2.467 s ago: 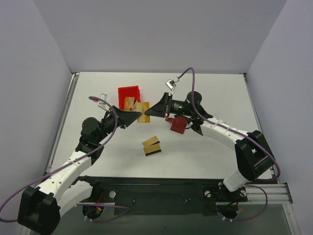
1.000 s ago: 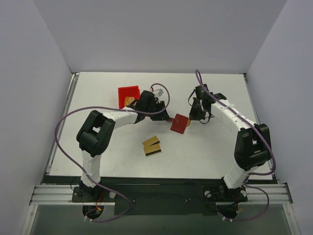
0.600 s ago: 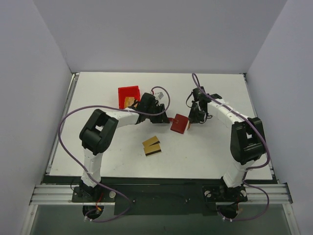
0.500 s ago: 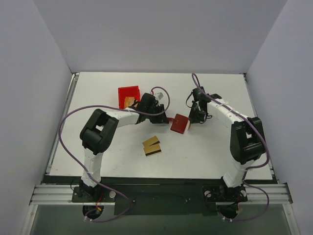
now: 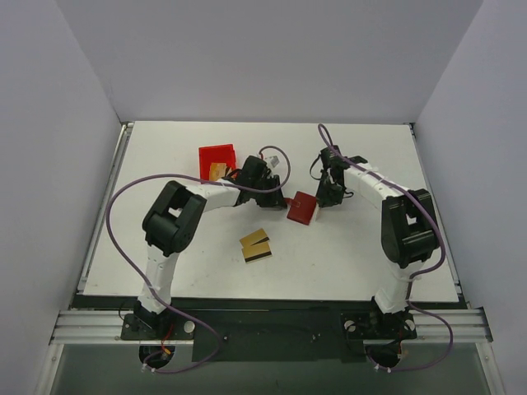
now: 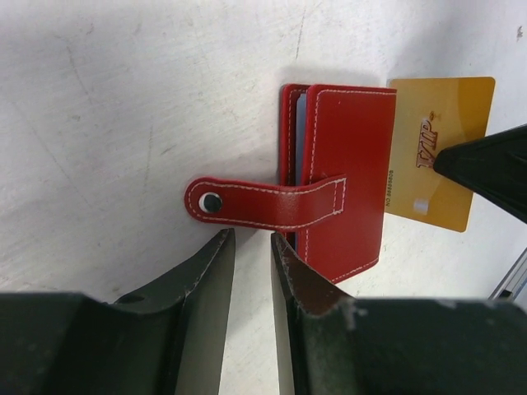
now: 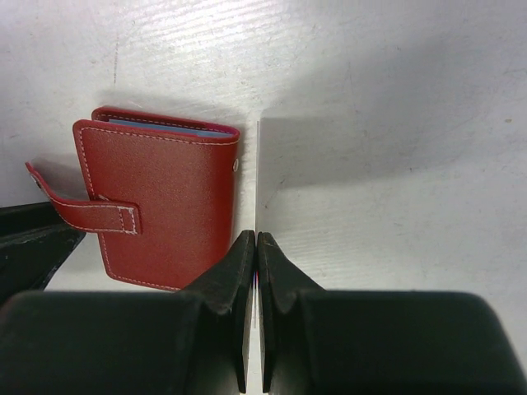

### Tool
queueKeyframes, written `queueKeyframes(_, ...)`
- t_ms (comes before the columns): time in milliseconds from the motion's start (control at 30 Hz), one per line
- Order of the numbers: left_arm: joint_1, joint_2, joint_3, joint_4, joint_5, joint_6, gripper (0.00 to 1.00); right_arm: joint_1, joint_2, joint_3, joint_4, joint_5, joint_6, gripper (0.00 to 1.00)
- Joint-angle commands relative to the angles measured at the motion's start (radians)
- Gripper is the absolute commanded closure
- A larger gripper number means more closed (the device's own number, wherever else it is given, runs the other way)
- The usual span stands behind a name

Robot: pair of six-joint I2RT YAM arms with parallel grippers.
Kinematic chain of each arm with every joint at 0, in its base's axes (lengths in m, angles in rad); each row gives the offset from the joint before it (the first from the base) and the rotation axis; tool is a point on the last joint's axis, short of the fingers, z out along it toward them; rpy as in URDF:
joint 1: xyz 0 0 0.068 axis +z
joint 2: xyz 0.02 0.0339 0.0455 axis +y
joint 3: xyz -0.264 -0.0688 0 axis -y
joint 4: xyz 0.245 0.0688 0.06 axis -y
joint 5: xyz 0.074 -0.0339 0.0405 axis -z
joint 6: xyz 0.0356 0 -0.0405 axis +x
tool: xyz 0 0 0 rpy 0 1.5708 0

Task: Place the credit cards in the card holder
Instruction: Open the card holder at the center of the board.

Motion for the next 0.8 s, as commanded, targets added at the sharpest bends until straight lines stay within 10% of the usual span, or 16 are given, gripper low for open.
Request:
queueKeyframes(0, -0.011, 0.045, 0.040, -0.029, 0.007, 0.015, 0.66, 0.000, 0.015, 0.042, -0.022, 0.004, -0.009, 1.00)
queueKeyframes(767, -0.039, -0.001, -0.003, 0.058, 0.117, 0.036, 0.70, 0.013, 0.027, 0.022, 0.030, -0.083, -0.017, 1.00)
